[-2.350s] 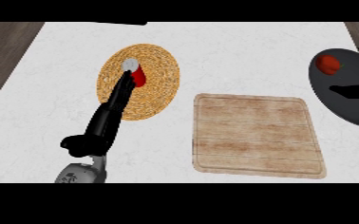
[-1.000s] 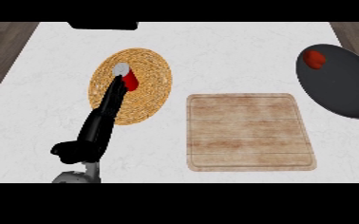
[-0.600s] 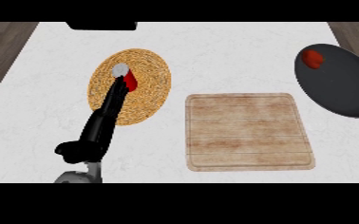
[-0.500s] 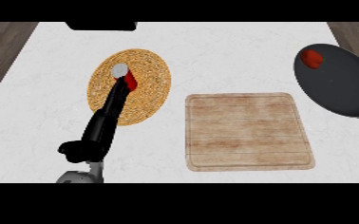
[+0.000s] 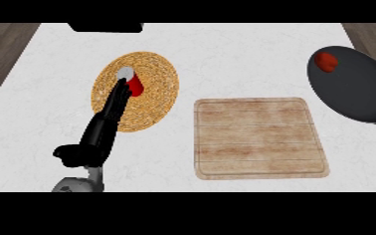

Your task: Pick the bell pepper from the cutting board and place it in the pan

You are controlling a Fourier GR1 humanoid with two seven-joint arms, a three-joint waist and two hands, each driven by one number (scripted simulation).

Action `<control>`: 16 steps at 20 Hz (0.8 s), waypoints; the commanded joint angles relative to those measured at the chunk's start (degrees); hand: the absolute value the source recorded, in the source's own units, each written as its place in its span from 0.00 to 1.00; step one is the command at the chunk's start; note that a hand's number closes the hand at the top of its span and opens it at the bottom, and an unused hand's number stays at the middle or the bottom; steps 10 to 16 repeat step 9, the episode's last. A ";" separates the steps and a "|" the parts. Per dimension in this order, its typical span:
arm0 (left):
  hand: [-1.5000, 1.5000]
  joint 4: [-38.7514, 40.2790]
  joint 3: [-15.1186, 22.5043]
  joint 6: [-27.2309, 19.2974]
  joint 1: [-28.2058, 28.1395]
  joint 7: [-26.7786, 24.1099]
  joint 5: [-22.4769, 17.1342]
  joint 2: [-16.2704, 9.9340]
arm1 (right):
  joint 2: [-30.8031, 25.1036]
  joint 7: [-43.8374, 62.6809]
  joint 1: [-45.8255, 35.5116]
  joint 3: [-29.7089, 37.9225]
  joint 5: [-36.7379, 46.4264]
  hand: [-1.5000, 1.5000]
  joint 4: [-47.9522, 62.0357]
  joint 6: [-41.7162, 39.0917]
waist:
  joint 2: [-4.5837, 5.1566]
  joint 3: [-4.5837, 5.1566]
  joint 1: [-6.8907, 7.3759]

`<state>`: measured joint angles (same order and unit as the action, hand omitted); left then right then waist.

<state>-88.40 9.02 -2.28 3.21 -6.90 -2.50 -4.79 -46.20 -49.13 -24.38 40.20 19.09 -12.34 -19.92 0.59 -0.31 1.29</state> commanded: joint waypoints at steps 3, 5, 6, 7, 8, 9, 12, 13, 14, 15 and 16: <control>0.50 0.42 -1.16 0.07 1.48 0.86 -0.18 0.01 | -0.45 -5.01 0.52 -1.52 0.37 0.00 0.46 -3.41 | -0.05 0.03 -0.08; 0.50 -2.64 0.38 -0.26 0.02 2.40 0.28 0.60 | -0.60 -6.95 1.80 -1.31 -0.10 0.00 0.27 -2.28 | -0.12 0.02 -0.07; 0.50 3.06 0.47 -1.57 1.10 -1.76 1.98 2.15 | 0.52 -7.81 1.42 -1.66 0.24 0.00 -0.10 -0.47 | 0.06 0.00 -0.20; 0.50 2.33 1.99 -1.32 -0.65 -2.33 2.74 2.40 | -1.04 -7.15 1.48 -1.69 0.39 0.00 0.16 -0.15 | 0.06 -0.02 0.01; 0.50 -0.80 2.81 -1.48 -1.47 -0.62 2.99 2.37 | 0.26 -6.85 0.71 -2.27 0.53 0.00 -0.51 2.30 | -0.15 0.05 -0.01; 0.50 0.89 -0.01 -1.24 0.71 0.10 1.47 1.57 | -1.75 -6.83 0.65 -1.90 0.11 0.00 -0.25 0.51 | -0.07 0.03 -0.09; 0.50 0.89 -0.01 -1.24 0.71 0.10 1.47 1.57 | -1.75 -6.83 0.65 -1.90 0.11 0.00 -0.25 0.51 | -0.07 0.03 -0.09; 0.50 0.89 -0.01 -1.24 0.71 0.10 1.47 1.57 | -1.75 -6.83 0.65 -1.90 0.11 0.00 -0.25 0.51 | -0.07 0.03 -0.09; 0.50 0.89 -0.01 -1.24 0.71 0.10 1.47 1.57 | -1.75 -6.83 0.65 -1.90 0.11 0.00 -0.25 0.51 | -0.07 0.03 -0.09; 0.50 0.89 -0.01 -1.24 0.71 0.10 1.47 1.57 | -1.75 -6.83 0.65 -1.90 0.11 0.00 -0.25 0.51 | -0.07 0.03 -0.09; 0.50 0.89 -0.01 -1.24 0.71 0.10 1.47 1.57 | -1.75 -6.83 0.65 -1.90 0.11 0.00 -0.25 0.51 | -0.07 0.03 -0.09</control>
